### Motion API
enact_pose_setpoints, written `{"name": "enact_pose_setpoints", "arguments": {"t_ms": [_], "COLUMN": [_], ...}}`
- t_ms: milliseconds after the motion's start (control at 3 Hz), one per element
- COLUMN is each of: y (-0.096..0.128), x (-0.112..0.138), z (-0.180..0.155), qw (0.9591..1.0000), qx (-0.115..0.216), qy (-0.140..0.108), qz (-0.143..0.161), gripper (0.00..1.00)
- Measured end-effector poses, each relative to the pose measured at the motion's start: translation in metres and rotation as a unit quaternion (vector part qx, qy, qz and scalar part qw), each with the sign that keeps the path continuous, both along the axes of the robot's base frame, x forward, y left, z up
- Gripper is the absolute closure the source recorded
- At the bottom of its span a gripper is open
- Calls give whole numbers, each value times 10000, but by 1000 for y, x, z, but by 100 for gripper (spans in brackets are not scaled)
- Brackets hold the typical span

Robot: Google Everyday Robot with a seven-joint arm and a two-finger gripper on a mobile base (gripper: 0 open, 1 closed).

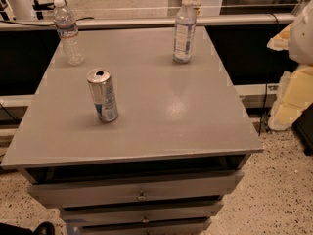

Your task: Knock redbull can over

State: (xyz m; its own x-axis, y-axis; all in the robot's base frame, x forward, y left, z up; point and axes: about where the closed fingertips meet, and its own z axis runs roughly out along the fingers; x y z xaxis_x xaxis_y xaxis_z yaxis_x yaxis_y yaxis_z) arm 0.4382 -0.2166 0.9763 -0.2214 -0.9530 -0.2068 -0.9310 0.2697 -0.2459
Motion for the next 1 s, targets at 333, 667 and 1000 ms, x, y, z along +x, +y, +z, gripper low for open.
{"name": "enact_pose_setpoints", "arguments": {"t_ms": [333,667,1000], "y": [0,8,41], "x": [0,2,8], "z": [0,-3,-13], "qw": [10000,9999,9977], "qx": [0,160,668], "qy": [0,-35,-61], "qz": [0,14,130], "gripper": [0,0,0]}}
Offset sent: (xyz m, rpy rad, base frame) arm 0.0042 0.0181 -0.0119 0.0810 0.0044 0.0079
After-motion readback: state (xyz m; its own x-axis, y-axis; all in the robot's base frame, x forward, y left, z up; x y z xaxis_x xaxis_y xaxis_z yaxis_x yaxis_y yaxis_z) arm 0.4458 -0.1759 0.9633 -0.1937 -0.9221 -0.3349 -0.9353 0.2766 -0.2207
